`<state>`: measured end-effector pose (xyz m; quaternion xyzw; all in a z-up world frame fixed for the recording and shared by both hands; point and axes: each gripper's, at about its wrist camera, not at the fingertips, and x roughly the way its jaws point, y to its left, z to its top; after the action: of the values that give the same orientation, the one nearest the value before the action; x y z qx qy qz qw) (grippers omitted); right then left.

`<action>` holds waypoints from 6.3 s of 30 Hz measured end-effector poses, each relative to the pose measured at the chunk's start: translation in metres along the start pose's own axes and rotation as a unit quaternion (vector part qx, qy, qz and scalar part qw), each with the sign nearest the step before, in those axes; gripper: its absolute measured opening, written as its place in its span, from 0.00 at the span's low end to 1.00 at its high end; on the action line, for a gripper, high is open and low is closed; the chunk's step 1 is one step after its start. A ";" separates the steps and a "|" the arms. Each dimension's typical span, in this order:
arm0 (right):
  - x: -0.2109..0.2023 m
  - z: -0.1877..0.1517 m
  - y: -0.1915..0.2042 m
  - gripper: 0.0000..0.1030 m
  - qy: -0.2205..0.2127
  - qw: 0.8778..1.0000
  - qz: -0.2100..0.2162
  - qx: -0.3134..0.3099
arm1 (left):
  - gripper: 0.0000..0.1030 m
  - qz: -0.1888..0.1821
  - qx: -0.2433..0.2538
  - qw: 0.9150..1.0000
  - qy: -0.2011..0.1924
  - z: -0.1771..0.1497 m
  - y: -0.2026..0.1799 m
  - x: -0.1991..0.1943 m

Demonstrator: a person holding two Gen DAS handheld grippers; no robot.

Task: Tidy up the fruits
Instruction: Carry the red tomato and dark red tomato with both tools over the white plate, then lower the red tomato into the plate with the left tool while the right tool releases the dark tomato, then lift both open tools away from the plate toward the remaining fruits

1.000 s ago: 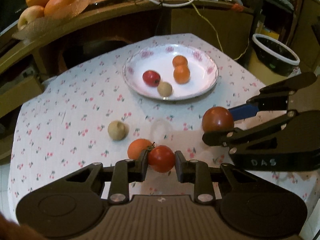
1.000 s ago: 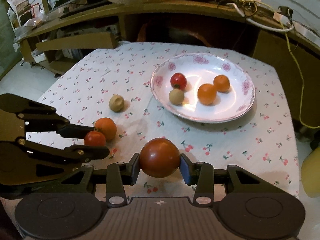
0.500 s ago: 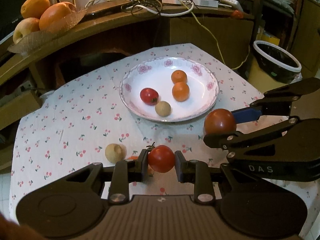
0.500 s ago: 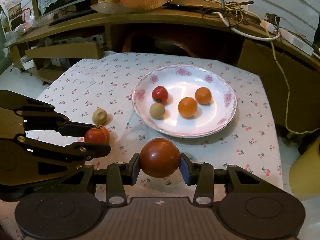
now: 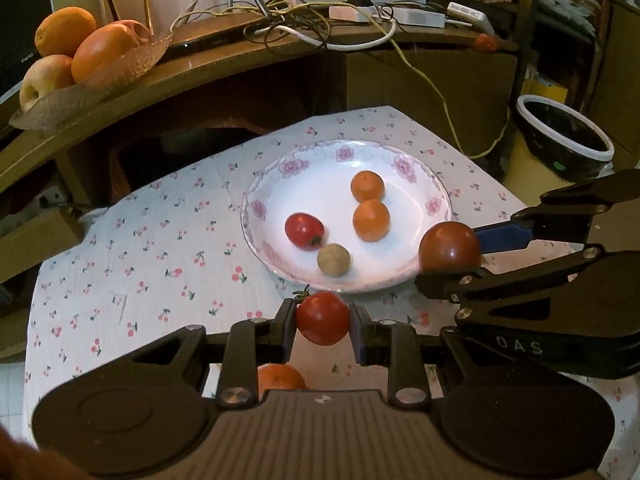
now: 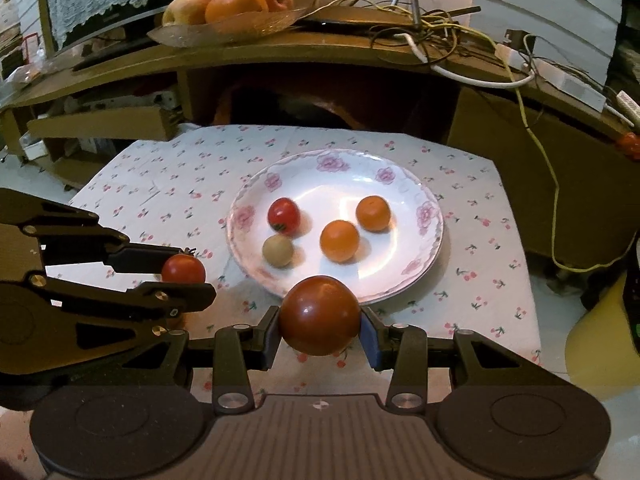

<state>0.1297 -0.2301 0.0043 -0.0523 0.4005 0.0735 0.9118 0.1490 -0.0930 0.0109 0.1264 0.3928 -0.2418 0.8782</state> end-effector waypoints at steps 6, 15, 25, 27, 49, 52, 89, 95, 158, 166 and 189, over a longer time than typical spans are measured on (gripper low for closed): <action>0.006 0.009 -0.004 0.41 -0.007 1.000 -0.014 0.006 | 0.32 0.005 -0.002 1.000 -0.006 0.012 0.003 0.008; 0.018 0.022 -0.015 0.41 -0.011 0.999 -0.026 0.022 | 0.31 0.011 -0.003 1.000 -0.012 0.026 0.007 0.024; 0.030 0.030 -0.017 0.41 -0.009 0.999 -0.028 0.020 | 0.31 0.013 -0.008 1.000 -0.009 0.030 0.013 0.035; 0.032 0.031 -0.018 0.41 -0.008 0.999 -0.029 0.019 | 0.31 0.013 -0.007 1.000 -0.007 0.030 0.013 0.038; 0.046 0.038 -0.020 0.41 -0.009 0.999 -0.048 -0.001 | 0.31 0.013 -0.016 1.000 -0.004 0.034 0.018 0.055; 0.046 0.038 -0.020 0.42 -0.010 0.999 -0.048 -0.001 | 0.31 0.014 -0.018 1.000 -0.003 0.035 0.019 0.057; 0.053 0.047 -0.020 0.43 -0.034 0.997 -0.063 -0.015 | 0.32 0.017 -0.031 0.999 -0.013 0.040 0.026 0.063; 0.053 0.049 -0.022 0.43 -0.034 0.997 -0.067 -0.013 | 0.33 0.016 -0.031 0.999 -0.013 0.041 0.025 0.063; 0.038 0.048 -0.030 0.59 -0.043 0.995 -0.090 -0.016 | 0.36 0.024 -0.044 0.997 -0.051 0.045 0.032 0.033; 0.036 0.046 -0.029 0.59 -0.043 0.994 -0.096 -0.023 | 0.36 0.024 -0.040 0.997 -0.054 0.044 0.029 0.029; 0.021 0.040 -0.020 0.59 -0.053 0.993 -0.093 -0.043 | 0.36 0.017 -0.017 0.999 -0.043 0.015 0.033 0.001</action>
<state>0.1762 -0.2414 0.0160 -0.1243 0.3411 0.0078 0.9317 0.1764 -0.0716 0.0216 0.1080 0.3564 -0.2251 0.9004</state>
